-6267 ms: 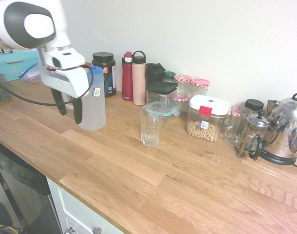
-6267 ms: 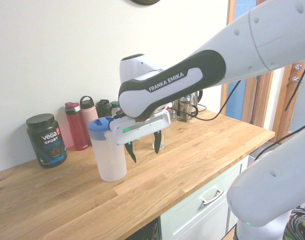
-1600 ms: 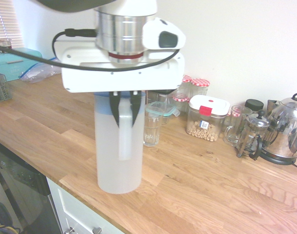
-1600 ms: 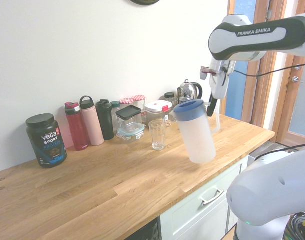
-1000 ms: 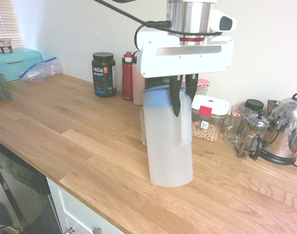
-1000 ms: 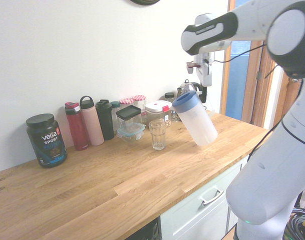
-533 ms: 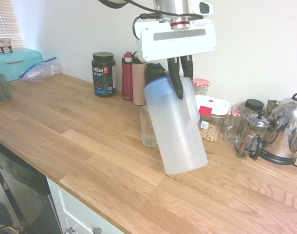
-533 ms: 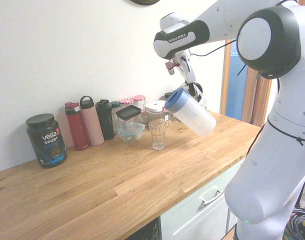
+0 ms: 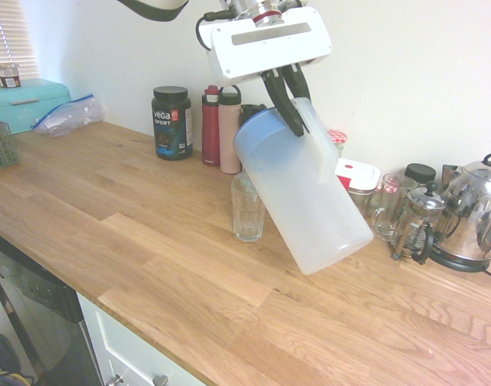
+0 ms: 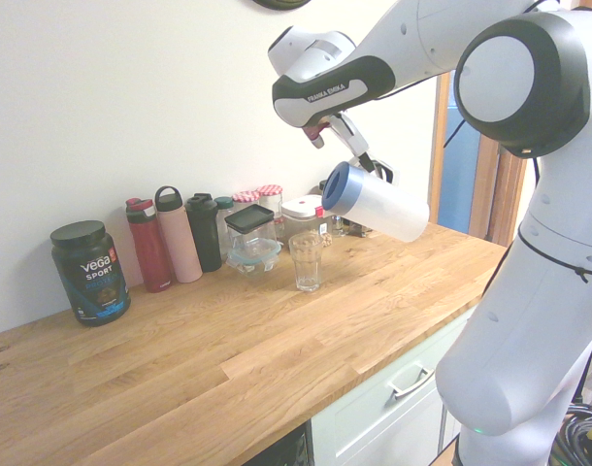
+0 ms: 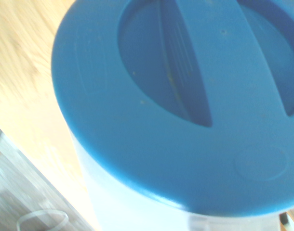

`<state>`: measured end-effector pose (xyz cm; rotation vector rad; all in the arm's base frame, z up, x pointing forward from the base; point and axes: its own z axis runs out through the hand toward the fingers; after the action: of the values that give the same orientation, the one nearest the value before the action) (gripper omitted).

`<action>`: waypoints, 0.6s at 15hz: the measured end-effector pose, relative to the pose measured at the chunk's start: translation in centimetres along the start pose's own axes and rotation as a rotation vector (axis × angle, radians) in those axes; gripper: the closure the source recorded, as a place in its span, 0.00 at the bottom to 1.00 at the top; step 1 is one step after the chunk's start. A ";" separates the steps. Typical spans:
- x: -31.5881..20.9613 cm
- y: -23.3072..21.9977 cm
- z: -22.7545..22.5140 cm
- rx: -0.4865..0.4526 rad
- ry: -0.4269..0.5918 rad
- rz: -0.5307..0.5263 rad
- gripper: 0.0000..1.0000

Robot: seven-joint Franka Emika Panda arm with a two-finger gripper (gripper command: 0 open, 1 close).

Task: Pour me some water

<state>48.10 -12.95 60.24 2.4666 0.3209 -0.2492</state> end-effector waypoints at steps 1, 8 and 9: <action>0.5 -0.5 0.2 -0.005 -0.007 -0.006 1.00; 3.3 -4.2 1.9 -0.068 -0.052 -0.037 1.00; 3.3 -4.2 1.8 -0.071 -0.052 -0.036 1.00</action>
<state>49.86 -10.27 55.55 2.3817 0.3460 -0.3110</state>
